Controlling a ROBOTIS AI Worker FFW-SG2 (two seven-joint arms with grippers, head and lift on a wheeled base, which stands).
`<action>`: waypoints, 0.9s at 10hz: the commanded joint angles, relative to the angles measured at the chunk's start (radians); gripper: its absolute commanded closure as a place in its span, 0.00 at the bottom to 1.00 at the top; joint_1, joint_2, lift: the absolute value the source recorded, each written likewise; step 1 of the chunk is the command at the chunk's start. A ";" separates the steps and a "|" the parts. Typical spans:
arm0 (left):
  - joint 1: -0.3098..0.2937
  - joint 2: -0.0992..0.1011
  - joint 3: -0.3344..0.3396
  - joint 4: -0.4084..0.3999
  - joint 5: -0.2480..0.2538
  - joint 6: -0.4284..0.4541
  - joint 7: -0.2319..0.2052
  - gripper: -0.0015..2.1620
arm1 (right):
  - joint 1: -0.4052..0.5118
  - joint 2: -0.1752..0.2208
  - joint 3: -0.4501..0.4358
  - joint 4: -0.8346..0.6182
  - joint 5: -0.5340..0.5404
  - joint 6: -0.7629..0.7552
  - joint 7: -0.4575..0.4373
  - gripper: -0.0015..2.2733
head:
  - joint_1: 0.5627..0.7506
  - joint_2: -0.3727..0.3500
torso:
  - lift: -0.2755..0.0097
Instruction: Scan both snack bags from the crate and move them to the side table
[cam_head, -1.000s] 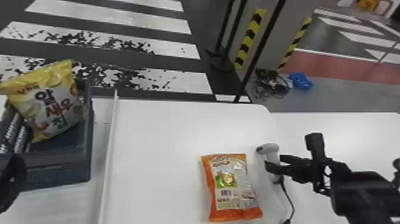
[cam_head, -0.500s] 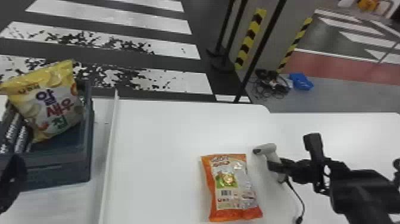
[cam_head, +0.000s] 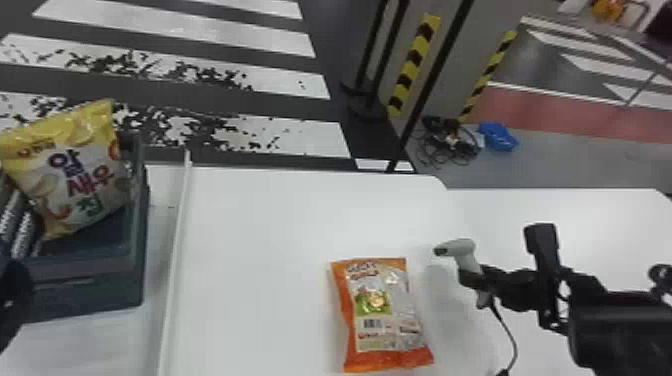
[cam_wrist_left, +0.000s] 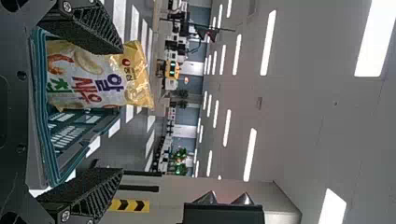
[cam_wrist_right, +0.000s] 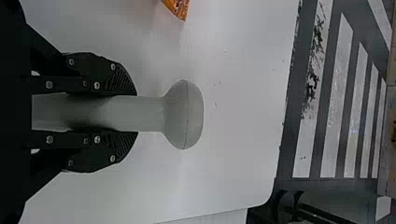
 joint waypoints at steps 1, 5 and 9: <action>0.000 0.000 -0.001 0.000 0.000 -0.001 0.000 0.05 | 0.087 0.034 -0.048 -0.177 0.000 0.121 -0.005 0.98 | 0.70 0.05 | 0.62; -0.009 0.002 -0.004 0.000 0.000 0.005 0.000 0.05 | 0.279 0.161 -0.118 -0.630 0.035 0.477 -0.014 0.98 | 0.70 0.08 | 0.62; -0.014 0.010 -0.010 0.000 0.005 0.008 0.000 0.05 | 0.385 0.247 -0.106 -0.915 0.063 0.778 -0.016 0.98 | 0.70 0.14 | 0.62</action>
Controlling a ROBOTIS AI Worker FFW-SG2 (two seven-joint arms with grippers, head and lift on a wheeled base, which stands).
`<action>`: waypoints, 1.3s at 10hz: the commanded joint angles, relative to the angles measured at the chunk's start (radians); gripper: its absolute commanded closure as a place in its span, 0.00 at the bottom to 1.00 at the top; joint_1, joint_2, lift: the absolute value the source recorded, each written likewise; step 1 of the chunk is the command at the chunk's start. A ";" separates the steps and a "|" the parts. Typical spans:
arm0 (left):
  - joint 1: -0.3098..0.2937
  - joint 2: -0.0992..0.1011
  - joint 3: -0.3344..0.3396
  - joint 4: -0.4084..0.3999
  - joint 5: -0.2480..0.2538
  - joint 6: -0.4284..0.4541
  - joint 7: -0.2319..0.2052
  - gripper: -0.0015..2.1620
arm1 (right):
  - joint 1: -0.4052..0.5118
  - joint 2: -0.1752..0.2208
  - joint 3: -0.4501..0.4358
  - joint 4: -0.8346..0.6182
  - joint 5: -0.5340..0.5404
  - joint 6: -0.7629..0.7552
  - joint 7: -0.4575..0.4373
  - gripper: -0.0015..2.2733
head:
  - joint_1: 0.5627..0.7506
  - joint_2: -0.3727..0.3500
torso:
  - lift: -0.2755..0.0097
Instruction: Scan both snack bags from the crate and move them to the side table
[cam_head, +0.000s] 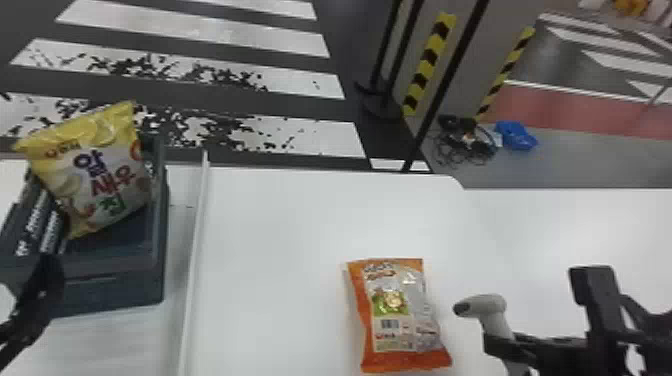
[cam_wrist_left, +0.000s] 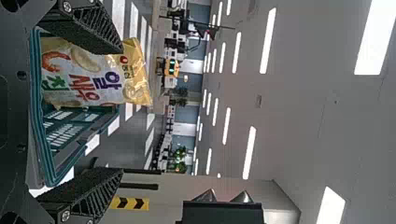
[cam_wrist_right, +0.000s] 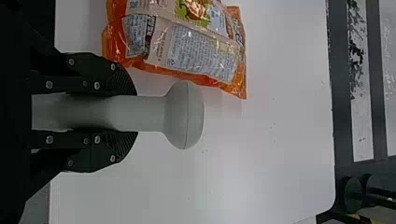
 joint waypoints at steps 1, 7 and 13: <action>-0.004 0.001 -0.002 0.000 0.001 0.000 0.000 0.05 | 0.032 0.026 0.002 -0.097 0.002 0.096 0.000 0.98 | 0.70 0.16 | 0.62; -0.020 0.004 -0.019 0.017 0.004 0.000 0.000 0.05 | 0.087 0.100 0.088 -0.367 0.005 0.202 0.000 0.98 | 0.70 0.28 | 0.62; -0.024 0.016 -0.021 0.023 0.011 0.000 0.000 0.05 | 0.059 0.100 0.355 -0.288 0.168 0.202 -0.026 0.98 | 0.70 0.48 | 0.62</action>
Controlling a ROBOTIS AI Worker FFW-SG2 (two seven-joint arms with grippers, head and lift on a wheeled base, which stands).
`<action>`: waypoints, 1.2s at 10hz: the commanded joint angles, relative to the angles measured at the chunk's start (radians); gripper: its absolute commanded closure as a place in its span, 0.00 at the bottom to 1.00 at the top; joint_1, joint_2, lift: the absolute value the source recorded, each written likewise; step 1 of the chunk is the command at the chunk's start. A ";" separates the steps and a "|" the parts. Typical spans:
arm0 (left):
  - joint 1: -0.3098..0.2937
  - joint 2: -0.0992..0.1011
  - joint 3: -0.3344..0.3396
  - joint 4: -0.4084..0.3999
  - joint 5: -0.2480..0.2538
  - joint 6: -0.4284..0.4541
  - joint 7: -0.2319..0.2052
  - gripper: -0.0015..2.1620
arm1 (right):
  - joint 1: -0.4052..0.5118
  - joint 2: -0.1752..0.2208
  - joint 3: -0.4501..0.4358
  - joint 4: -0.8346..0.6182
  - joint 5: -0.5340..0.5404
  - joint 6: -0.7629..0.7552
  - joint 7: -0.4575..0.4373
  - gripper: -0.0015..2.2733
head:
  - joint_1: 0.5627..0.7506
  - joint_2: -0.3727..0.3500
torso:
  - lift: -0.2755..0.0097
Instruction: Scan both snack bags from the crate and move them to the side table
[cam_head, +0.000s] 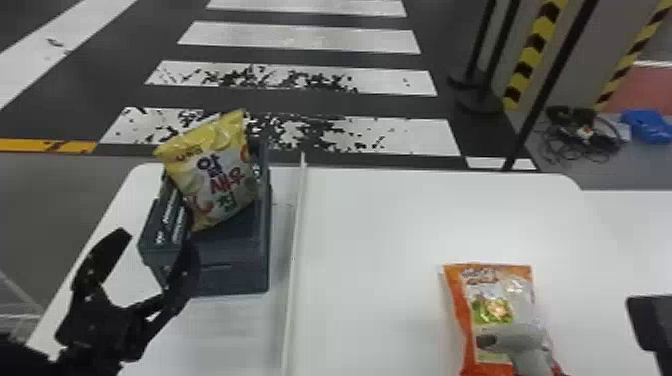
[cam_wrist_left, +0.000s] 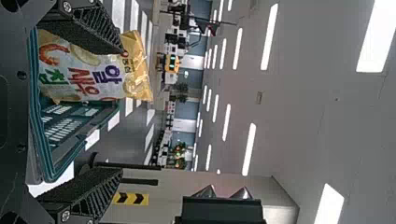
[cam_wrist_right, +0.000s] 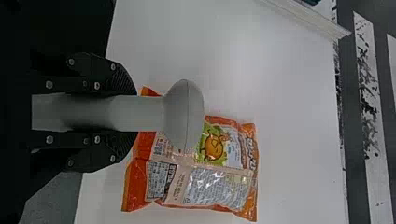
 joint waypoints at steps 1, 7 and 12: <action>-0.001 0.001 0.000 0.003 0.001 0.000 0.000 0.05 | -0.028 -0.010 0.034 0.033 0.030 0.002 -0.003 0.98 | 0.70 0.48 | 0.62; -0.016 0.003 0.002 0.032 0.001 0.000 0.000 0.05 | -0.088 -0.044 0.061 0.114 0.065 0.002 -0.005 0.98 | 0.70 0.48 | 0.62; -0.016 -0.003 0.002 0.035 0.001 0.000 -0.002 0.05 | -0.091 -0.050 0.061 0.103 0.068 0.002 -0.003 0.98 | 0.70 0.47 | 0.62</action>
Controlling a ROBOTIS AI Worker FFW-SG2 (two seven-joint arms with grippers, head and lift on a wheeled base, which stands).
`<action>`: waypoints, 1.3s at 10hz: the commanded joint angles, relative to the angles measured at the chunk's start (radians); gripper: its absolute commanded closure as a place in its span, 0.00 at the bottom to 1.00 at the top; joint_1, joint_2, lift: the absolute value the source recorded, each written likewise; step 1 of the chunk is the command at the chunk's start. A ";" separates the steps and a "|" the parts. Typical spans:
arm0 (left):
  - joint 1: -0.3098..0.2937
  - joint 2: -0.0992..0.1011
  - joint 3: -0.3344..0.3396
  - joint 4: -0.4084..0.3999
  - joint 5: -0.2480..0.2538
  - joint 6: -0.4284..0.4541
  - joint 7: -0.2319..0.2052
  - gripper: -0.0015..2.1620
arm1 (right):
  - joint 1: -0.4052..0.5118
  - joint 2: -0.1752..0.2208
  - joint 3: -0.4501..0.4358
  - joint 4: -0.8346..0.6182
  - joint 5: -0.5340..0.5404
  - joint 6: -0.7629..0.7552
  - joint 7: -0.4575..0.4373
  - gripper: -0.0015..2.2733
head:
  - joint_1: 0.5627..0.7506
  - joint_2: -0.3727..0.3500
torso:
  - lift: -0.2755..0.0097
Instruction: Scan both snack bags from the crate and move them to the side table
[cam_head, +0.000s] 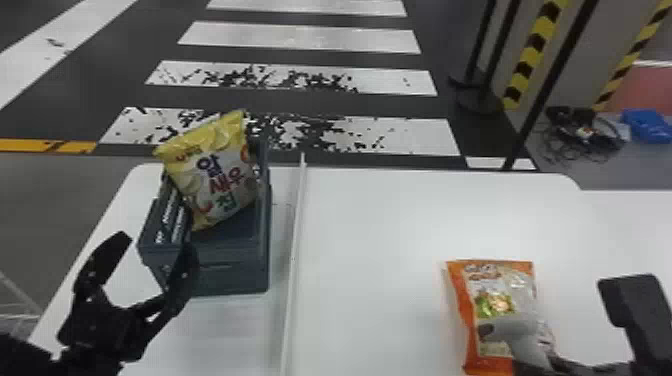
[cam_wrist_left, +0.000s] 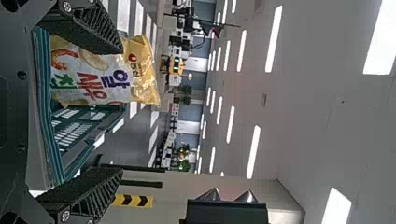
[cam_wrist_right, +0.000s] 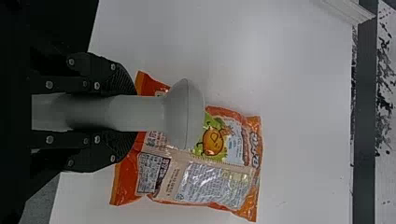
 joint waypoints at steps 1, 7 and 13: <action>0.000 -0.001 -0.002 -0.002 0.000 0.000 -0.002 0.05 | 0.004 0.000 -0.006 -0.014 0.000 0.002 0.000 0.98 | 0.70 0.47 | 0.62; 0.002 -0.003 -0.005 -0.011 0.000 0.000 -0.007 0.05 | -0.008 -0.026 -0.215 0.048 -0.163 -0.218 -0.094 0.98 | 0.70 0.37 | 0.62; 0.011 -0.012 -0.014 -0.032 -0.025 0.028 0.029 0.05 | -0.126 -0.075 -0.247 0.506 -0.248 -0.730 -0.236 0.98 | 0.70 0.21 | 0.62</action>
